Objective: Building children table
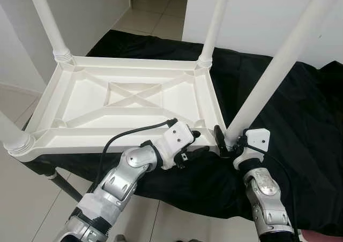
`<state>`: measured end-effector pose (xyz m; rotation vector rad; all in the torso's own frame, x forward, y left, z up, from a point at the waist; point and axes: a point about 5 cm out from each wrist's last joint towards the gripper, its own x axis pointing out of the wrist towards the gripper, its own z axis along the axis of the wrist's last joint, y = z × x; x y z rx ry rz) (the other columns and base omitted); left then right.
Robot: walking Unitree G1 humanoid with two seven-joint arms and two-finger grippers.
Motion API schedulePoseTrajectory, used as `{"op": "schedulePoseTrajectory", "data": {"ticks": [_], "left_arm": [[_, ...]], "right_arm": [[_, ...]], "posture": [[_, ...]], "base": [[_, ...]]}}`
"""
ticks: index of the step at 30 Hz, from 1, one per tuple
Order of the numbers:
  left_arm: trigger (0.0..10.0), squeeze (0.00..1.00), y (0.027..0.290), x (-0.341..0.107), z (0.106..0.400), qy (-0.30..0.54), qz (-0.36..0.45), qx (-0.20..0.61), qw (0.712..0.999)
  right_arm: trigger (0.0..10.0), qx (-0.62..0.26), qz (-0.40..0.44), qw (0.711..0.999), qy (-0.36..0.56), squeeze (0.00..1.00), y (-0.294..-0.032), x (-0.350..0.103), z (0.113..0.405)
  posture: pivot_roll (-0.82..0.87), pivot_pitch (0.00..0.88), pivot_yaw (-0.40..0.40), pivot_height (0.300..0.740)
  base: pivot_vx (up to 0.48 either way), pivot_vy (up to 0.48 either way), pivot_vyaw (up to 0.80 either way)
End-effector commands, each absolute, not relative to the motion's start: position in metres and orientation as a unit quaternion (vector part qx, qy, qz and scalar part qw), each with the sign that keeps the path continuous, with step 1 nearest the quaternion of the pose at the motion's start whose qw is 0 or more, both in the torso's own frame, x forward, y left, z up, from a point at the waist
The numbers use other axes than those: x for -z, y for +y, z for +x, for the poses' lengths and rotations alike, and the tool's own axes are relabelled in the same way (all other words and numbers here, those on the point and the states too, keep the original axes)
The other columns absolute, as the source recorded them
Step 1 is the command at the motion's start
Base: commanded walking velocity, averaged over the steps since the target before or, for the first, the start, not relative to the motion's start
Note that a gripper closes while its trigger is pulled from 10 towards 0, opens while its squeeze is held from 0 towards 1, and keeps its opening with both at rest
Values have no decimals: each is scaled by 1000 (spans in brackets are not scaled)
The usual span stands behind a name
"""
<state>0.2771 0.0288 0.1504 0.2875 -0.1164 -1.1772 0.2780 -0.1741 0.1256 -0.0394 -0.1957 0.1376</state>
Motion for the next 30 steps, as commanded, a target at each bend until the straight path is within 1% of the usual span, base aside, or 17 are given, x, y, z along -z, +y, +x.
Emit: {"op": "schedulePoseTrajectory", "data": {"ticks": [1, 2, 3, 4, 5, 12, 16, 17, 18, 19, 20, 21, 22, 23, 30], "left_arm": [[10000, 0, 29, -144, 276, -43, 136, 551, 822], [10000, 0, 29, -144, 276, -43, 136, 551, 822], [10000, 0, 30, -142, 272, -16, 117, 575, 809], [10000, 0, 30, -142, 272, -16, 117, 575, 809], [10000, 0, 30, -141, 270, 0, 111, 584, 804], [10000, 0, 28, -140, 265, -7, 126, 596, 793], [10000, 0, 28, -141, 263, -9, 125, 601, 790], [10000, 0, 28, -141, 262, -7, 126, 604, 787], [10000, 0, 29, -141, 261, -5, 127, 607, 784], [10000, 0, 29, -141, 261, -5, 127, 607, 784], [10000, 0, 29, -141, 261, -4, 128, 609, 783], [10000, 0, 30, -141, 260, -2, 129, 610, 782], [10000, 0, 30, -141, 260, -2, 129, 610, 782], [10000, 0, 29, -141, 260, -3, 129, 609, 782], [10000, 0, 29, -141, 261, -4, 128, 605, 786]], "right_arm": [[10000, -86, -18, 991, -97, 0, -174, -124, 279], [10000, -86, -18, 991, -97, 0, -174, -124, 279], [10000, -128, -10, 987, -101, 0, -173, -126, 281], [10000, -128, -10, 987, -101, 0, -173, -126, 281], [10000, -152, -11, 983, -106, 0, -173, -128, 281], [10000, -218, -39, 970, -103, 0, -178, -131, 287], [10000, -237, -49, 965, -100, 0, -180, -133, 291], [9294, -249, -58, 962, -98, 0, -181, -134, 293], [8000, -258, -63, 959, -94, 0, -182, -134, 295], [8000, -258, -63, 959, -94, 0, -182, -134, 295], [5098, -265, -69, 957, -91, 0, -183, -134, 296], [2706, -270, -72, 956, -90, 0, -183, -134, 298], [2706, -270, -72, 956, -90, 0, -183, -134, 298], [0, -277, -75, 954, -85, 0, -184, -132, 298], [0, -284, -77, 953, -73, 0, -188, -127, 298]], "posture": [[10, 92, -38, 740], [10, 92, -38, 740], [18, 89, -46, 740], [18, 89, -46, 740], [18, 89, -46, 740], [22, 72, -58, 740], [25, 68, -61, 740], [26, 66, -63, 740], [28, 60, -64, 740], [28, 60, -64, 740], [30, 58, -65, 740], [30, 58, -65, 740], [30, 58, -65, 740], [34, 53, -68, 740], [33, 47, -71, 740]], "base": [[0, 0, 0], [0, 0, 0], [0, 0, 0], [0, 0, 0], [0, 0, 0], [0, 0, 0], [0, 0, 0], [0, 0, 0], [0, 0, 0], [0, 0, 0], [0, 0, 0], [0, 0, 0], [0, 0, 0], [0, 0, 0], [0, 0, 0]]}}
